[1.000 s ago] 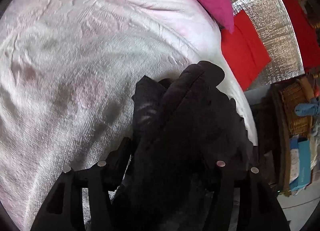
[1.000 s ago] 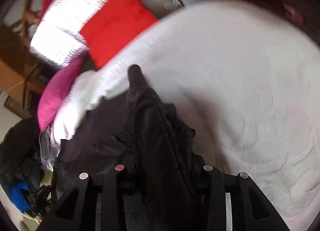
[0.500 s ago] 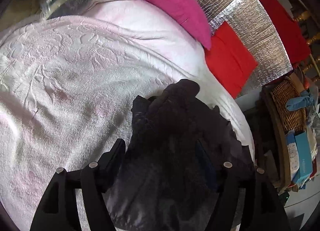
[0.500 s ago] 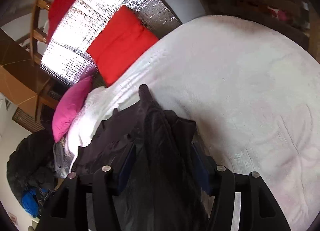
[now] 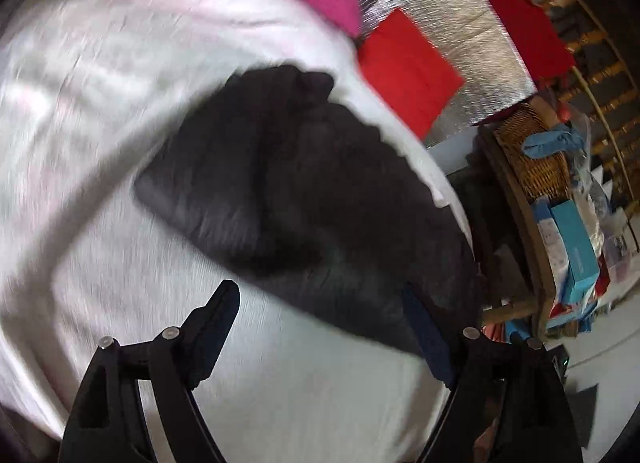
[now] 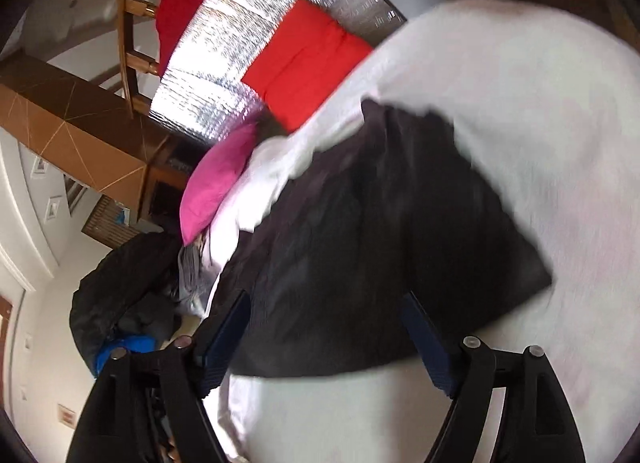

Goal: Fold large clothes

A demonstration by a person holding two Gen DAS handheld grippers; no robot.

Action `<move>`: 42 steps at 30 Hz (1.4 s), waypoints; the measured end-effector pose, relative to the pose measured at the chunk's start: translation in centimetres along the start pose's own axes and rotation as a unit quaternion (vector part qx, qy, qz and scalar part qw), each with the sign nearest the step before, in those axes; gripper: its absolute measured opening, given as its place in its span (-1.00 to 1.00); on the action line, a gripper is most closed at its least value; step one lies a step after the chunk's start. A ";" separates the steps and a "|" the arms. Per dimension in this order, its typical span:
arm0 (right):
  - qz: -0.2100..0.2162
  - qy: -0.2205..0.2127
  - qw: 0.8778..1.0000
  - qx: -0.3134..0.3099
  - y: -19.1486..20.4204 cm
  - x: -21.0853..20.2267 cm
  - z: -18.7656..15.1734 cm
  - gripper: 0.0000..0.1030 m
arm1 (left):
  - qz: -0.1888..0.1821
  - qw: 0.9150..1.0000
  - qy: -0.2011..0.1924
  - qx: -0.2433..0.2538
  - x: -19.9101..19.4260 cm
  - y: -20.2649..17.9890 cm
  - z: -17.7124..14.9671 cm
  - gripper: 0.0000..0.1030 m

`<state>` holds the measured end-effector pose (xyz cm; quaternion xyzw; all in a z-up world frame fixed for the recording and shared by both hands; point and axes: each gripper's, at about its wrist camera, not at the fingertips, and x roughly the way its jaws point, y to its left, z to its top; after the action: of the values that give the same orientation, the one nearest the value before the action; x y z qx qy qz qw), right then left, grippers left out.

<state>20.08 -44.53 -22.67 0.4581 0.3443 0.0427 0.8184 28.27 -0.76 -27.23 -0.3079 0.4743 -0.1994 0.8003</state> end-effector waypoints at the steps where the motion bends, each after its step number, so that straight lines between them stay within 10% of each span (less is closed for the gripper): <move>1: -0.002 0.004 1.000 0.014 -0.4 0.1 -0.8 0.58 | -0.004 1.000 0.010 -0.024 0.4 0.8 -0.3 0.62; 13: -0.030 -0.007 0.986 0.163 -5.3 4.4 -2.2 0.58 | 0.012 0.989 -0.039 -0.139 3.7 3.8 1.9 0.62; 23: -0.047 -0.055 0.984 0.163 -4.3 7.2 0.3 0.57 | -0.003 0.983 -0.082 -0.162 5.3 4.7 3.8 0.62; 32: -0.074 -0.068 0.987 0.123 -3.6 6.1 0.2 -0.22 | 0.031 0.988 -0.104 -0.110 6.3 2.2 3.7 -0.26; 42: -0.069 -0.079 0.991 0.083 -3.9 1.6 -1.0 -0.31 | 0.018 0.991 -0.090 -0.094 3.6 1.6 1.1 -0.36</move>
<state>19.74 -45.40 -26.93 0.5016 0.3116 -0.0795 0.8031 31.01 -1.46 -30.20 -0.3902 0.4228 -0.1114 0.8103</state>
